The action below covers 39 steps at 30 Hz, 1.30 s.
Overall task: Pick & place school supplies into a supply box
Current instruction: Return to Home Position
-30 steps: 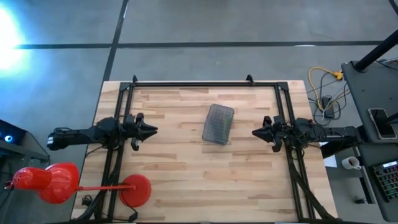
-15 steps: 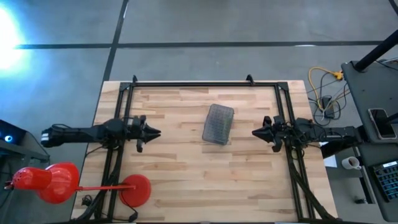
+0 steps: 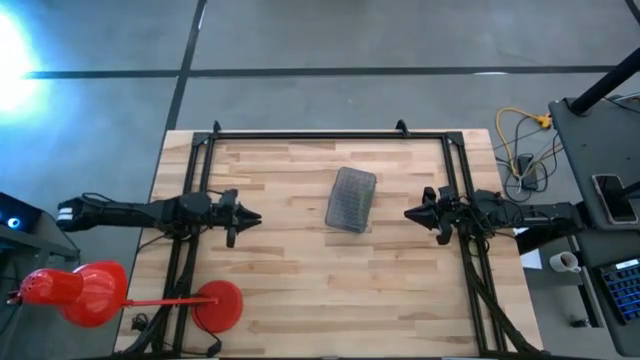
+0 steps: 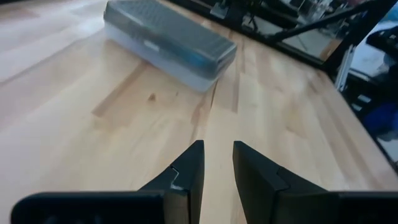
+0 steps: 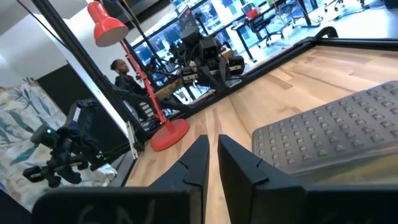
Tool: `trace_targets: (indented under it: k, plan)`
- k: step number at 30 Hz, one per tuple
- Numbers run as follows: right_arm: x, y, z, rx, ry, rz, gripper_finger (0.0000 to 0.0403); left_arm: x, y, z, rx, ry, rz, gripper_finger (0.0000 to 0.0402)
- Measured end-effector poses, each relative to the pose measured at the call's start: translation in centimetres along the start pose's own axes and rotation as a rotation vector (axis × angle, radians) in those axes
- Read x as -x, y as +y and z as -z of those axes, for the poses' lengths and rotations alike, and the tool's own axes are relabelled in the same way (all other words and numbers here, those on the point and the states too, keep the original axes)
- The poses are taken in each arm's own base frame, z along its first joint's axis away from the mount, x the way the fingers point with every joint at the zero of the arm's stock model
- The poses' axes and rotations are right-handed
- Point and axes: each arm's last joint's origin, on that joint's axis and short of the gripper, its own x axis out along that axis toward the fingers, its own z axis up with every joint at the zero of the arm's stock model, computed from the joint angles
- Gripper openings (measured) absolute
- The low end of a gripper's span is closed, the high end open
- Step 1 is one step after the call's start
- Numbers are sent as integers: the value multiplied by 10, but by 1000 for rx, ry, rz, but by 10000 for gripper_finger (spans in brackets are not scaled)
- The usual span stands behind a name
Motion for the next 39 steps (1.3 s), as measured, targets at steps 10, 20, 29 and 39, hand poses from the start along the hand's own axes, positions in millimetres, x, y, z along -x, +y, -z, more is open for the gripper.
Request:
trace_targets:
  k: [10, 20, 29, 39]
  plan:
    - [0, 0, 0, 0, 0, 0, 28, -5, 2, 6, 0, 77, -30, 69]
    - [0, 0, 0, 0, 0, 0, 28, -7, 4, 9, 0, 113, -45, 69]
    - [0, 0, 0, 0, 0, 0, 28, -7, 4, 10, 0, 116, -46, 69]
    - [0, 0, 0, 0, 0, 0, 28, -7, 4, 10, 0, 116, -46, 69]
